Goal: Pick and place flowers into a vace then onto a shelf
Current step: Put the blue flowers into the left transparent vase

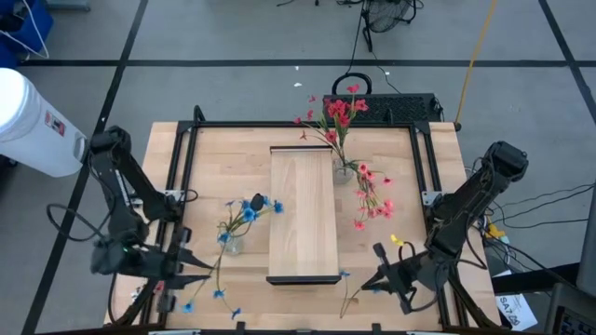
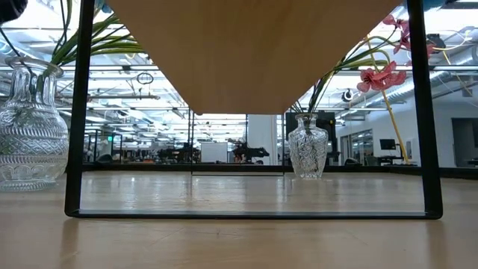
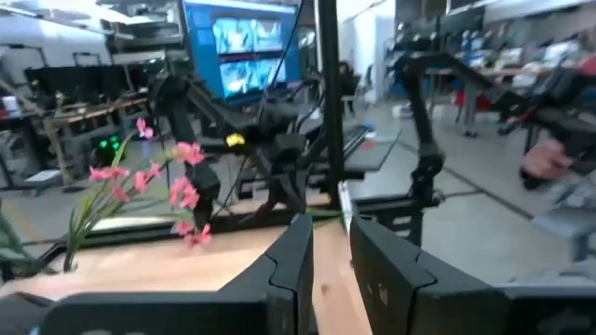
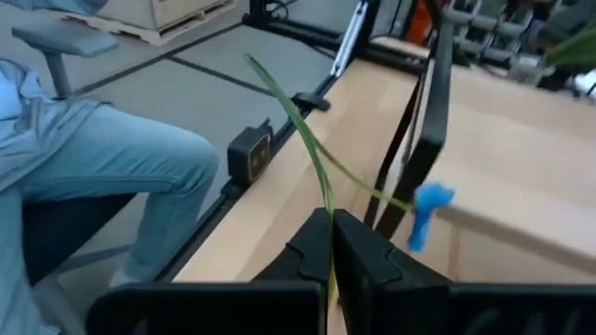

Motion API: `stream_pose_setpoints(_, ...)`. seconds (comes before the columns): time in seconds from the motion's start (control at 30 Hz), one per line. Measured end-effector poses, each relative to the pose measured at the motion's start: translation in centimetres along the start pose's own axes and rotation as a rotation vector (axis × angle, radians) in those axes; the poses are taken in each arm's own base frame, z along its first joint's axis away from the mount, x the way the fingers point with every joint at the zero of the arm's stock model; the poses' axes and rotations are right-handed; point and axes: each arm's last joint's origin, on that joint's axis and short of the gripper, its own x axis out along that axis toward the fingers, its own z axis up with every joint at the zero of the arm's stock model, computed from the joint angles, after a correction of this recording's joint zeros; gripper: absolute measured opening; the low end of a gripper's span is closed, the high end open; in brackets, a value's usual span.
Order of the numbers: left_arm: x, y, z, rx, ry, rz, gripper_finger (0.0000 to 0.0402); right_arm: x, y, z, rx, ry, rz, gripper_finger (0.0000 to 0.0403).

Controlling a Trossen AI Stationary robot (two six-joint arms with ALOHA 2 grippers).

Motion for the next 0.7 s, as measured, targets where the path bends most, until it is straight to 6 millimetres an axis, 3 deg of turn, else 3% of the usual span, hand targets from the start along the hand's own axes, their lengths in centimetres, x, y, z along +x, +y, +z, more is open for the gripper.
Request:
stream_pose_setpoints(0.17,-1.6,1.1,-0.6,0.006,0.000,-0.063,0.0081,0.1,0.1,1.3,-0.083,-0.034,-0.071,0.0000)
stream_pose_setpoints(0.5,-4.7,5.5,-8.6,-0.180,-0.217,-0.153,0.0081,0.0,-0.8,5.1,-0.352,-0.082,-0.265,0.0000)
stream_pose_setpoints(0.7,-5.3,6.4,-10.6,-0.158,-0.232,-0.155,0.0081,0.6,-3.1,7.3,-0.443,0.006,-0.342,0.0000)
